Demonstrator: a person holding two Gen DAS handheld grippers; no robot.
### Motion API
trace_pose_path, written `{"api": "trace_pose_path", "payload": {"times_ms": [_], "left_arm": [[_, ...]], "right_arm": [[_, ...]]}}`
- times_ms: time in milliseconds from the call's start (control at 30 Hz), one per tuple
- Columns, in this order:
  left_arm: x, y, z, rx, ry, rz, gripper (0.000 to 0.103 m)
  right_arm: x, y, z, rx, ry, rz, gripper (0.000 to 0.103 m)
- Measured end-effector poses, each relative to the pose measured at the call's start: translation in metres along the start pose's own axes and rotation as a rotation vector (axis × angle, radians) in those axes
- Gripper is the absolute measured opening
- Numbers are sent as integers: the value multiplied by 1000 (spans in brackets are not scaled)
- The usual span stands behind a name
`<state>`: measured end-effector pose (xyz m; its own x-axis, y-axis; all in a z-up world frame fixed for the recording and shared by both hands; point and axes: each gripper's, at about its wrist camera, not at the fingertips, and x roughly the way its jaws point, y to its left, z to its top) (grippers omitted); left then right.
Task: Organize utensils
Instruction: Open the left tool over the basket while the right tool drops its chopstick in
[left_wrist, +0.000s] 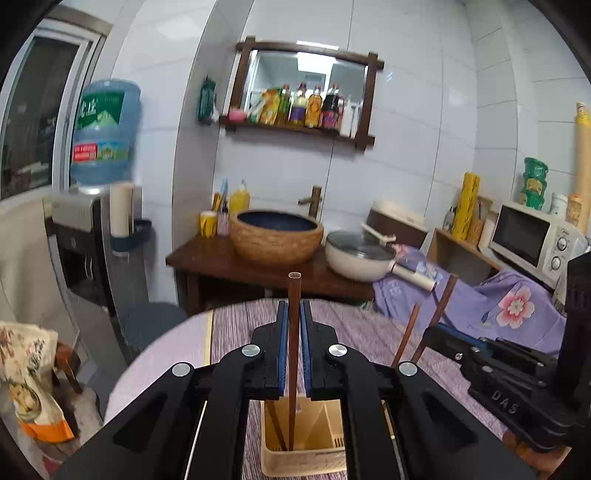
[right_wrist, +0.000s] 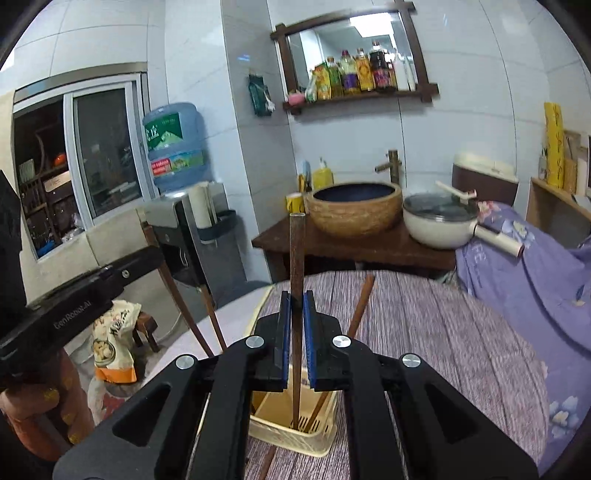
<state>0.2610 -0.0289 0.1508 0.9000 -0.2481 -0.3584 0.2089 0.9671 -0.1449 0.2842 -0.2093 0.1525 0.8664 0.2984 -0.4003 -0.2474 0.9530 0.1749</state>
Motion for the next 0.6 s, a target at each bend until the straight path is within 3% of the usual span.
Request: {"api": "trace_pose_path", "payload": {"times_ms": [200,600], "left_arm": [[23,8,-30,-18,72,-1,7],[17,6,-36,9,58,-5,10]], "right_arm": [[18,-11,-27,17,48,6,8],[19,-8,-40,2,46,8,8]]}}
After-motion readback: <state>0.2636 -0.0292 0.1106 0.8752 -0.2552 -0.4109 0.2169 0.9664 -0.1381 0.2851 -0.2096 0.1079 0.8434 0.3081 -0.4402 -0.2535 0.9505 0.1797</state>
